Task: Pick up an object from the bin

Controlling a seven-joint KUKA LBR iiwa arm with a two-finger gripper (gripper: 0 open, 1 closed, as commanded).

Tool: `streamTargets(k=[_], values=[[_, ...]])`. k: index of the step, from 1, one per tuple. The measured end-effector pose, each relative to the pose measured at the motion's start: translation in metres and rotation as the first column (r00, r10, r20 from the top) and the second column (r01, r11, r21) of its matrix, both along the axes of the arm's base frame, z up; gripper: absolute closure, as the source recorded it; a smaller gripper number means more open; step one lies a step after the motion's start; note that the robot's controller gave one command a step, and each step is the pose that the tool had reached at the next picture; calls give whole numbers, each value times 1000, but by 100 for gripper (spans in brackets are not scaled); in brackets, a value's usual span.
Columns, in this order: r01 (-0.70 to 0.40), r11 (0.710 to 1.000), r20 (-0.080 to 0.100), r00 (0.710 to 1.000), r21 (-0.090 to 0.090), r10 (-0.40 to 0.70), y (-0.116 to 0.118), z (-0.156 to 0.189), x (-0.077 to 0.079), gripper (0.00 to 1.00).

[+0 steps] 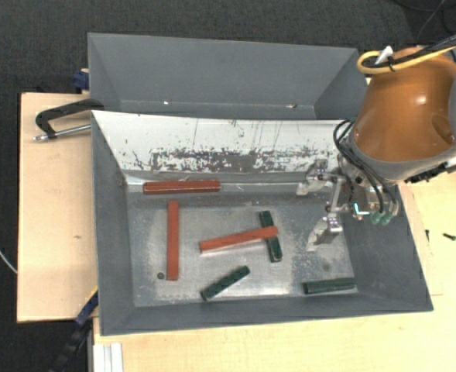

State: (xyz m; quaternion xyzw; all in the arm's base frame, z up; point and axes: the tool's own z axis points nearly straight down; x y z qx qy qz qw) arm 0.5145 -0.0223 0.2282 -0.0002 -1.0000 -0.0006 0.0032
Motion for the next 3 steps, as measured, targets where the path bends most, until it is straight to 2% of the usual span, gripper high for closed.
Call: streamTargets(k=[1,2,3], values=[[-1,1000,8,1000,0,1,0,4,1,0],[-56,998,15,998,-2,56,7,-28,18,0],[-84,996,12,996,-1,84,17,-89,22,0]])
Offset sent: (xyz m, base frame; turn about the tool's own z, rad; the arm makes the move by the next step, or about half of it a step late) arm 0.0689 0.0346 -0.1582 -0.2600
